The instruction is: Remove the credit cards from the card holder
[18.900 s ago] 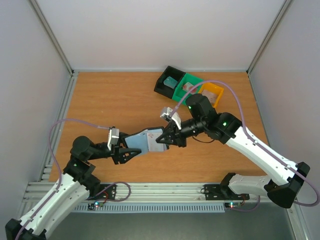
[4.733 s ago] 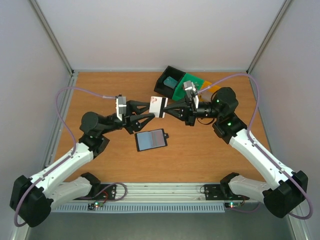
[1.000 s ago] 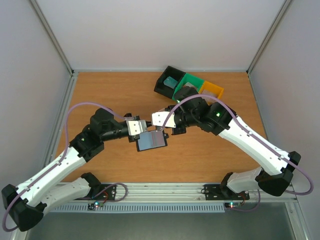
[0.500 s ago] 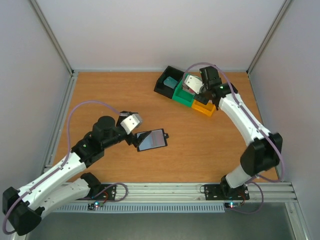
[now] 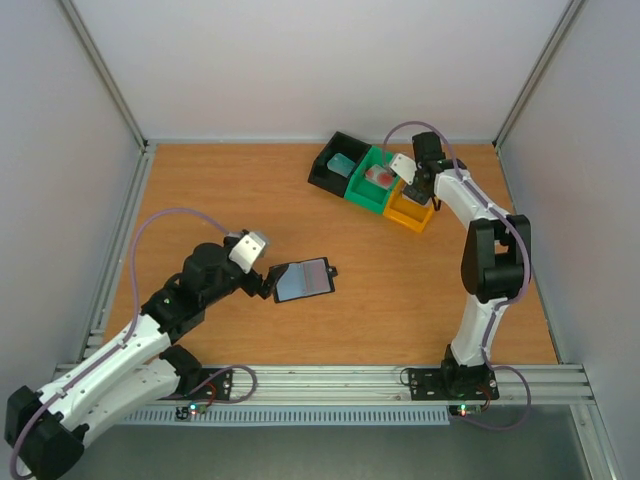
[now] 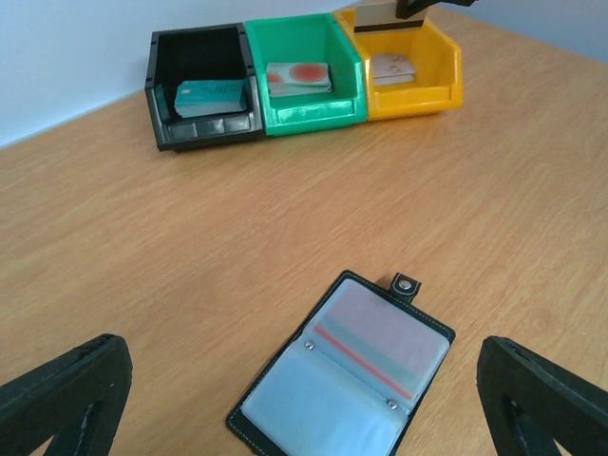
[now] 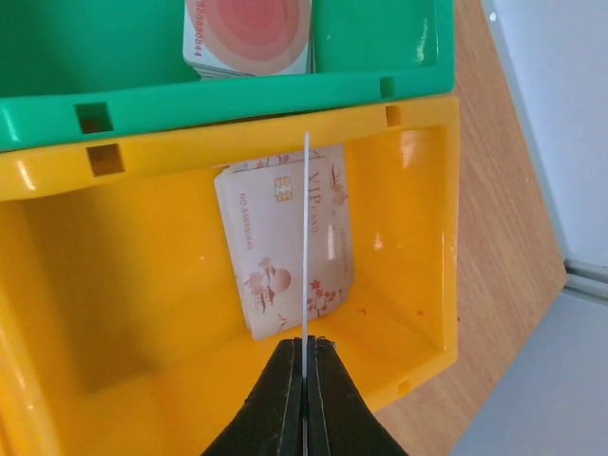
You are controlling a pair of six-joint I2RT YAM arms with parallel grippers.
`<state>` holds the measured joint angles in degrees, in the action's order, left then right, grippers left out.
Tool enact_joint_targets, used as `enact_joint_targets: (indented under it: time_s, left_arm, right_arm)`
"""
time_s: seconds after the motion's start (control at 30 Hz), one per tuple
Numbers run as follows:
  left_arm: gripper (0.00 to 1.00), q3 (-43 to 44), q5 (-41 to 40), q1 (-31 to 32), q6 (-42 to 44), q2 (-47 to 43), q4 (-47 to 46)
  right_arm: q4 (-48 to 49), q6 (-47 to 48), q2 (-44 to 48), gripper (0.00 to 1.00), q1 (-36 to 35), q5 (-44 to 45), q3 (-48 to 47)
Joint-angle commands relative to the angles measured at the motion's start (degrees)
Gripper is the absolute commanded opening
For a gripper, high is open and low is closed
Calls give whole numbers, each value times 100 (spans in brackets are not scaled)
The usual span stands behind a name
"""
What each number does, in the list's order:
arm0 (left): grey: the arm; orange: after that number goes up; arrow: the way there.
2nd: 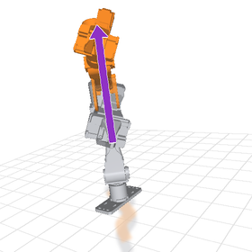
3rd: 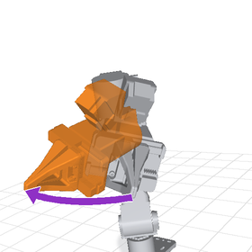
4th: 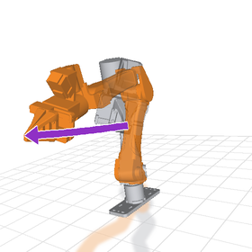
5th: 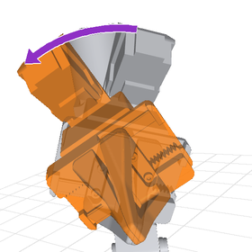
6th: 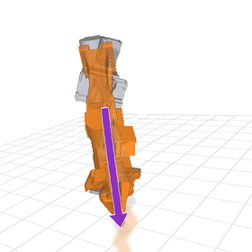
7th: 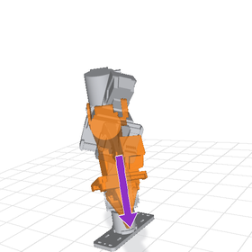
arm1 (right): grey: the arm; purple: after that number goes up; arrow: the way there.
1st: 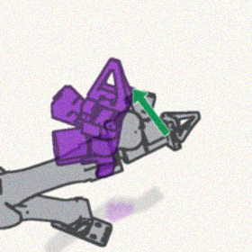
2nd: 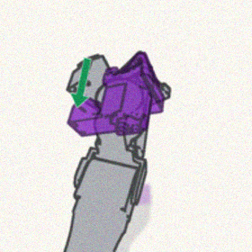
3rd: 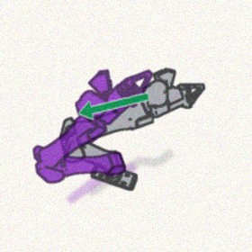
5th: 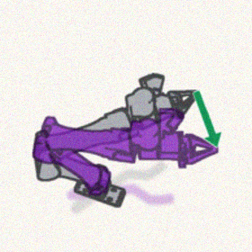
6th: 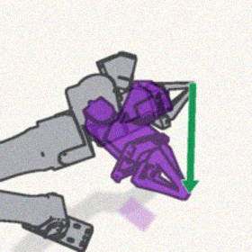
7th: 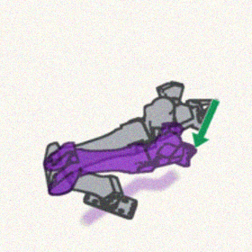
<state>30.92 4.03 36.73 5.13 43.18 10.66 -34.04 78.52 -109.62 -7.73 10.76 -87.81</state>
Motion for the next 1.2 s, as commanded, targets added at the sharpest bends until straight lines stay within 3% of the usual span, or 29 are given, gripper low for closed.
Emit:
enact_joint_targets:
  time_s: [0.0,0.37,0.63,1.0,1.17]
  left_arm:
    - [99,-120,5,-140,-223,-69,-135]
    - [99,-111,253,-297,-62,91,-277]
    - [99,-112,460,-332,-156,184,-363]
    - [99,-121,536,-356,-213,212,-375]
    - [99,-122,569,-360,-222,207,-367]
  right_arm:
    - [277,509,-284,1,52,146,-278]
    - [1355,1173,-799,1,131,253,-322]
    - [1549,1444,-1154,3,131,265,-245]
    - [1902,1776,-1277,22,131,362,99]
    - [2003,1902,-1069,41,131,385,244]
